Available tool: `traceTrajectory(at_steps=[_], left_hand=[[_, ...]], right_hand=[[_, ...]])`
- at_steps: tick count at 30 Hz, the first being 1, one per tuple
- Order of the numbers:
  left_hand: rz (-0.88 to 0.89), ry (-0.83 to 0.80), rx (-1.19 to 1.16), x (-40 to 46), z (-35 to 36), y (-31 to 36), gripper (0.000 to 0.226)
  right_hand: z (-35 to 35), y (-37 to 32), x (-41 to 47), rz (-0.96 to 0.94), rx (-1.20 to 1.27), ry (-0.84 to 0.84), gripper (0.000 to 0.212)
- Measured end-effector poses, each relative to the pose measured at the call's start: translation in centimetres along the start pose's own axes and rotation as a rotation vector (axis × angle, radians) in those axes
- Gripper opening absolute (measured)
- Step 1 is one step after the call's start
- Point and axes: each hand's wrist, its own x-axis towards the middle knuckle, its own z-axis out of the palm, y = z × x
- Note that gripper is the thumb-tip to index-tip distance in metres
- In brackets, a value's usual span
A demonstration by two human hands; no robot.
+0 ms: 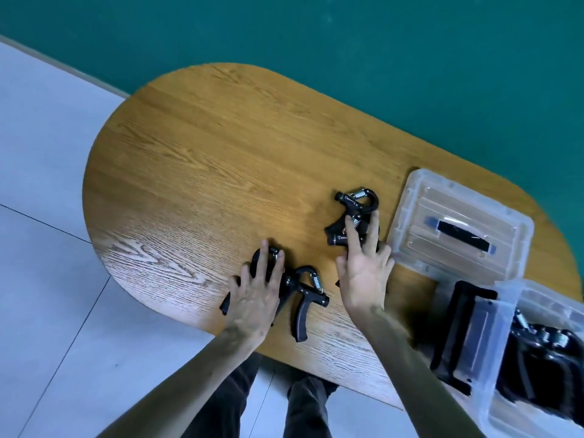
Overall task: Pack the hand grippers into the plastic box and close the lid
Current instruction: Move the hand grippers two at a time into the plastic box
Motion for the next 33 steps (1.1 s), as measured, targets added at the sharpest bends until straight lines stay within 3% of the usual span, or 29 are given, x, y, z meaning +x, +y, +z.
traceTrajectory(at_steps=[8,15,27,33], left_hand=[[-0.042,0.103,-0.141,-6.0,-5.6,4.9,0.080],[-0.016,0.221,-0.051,-11.8,-9.6,14.1,0.082],[0.161,0.335,-0.065,-15.3,-11.7,32.1,0.076],[0.208,0.322,-0.057,-13.9,-9.8,38.7,0.080]], right_hand=[[-3.9,2.7,-9.6,0.029,0.119,0.000,0.073],[-11.1,7.9,-15.0,0.073,0.231,0.119,0.080],[-17.7,24.3,-19.1,0.212,0.253,0.311,0.072],[-17.7,31.7,-18.9,0.229,0.251,0.226,0.067]])
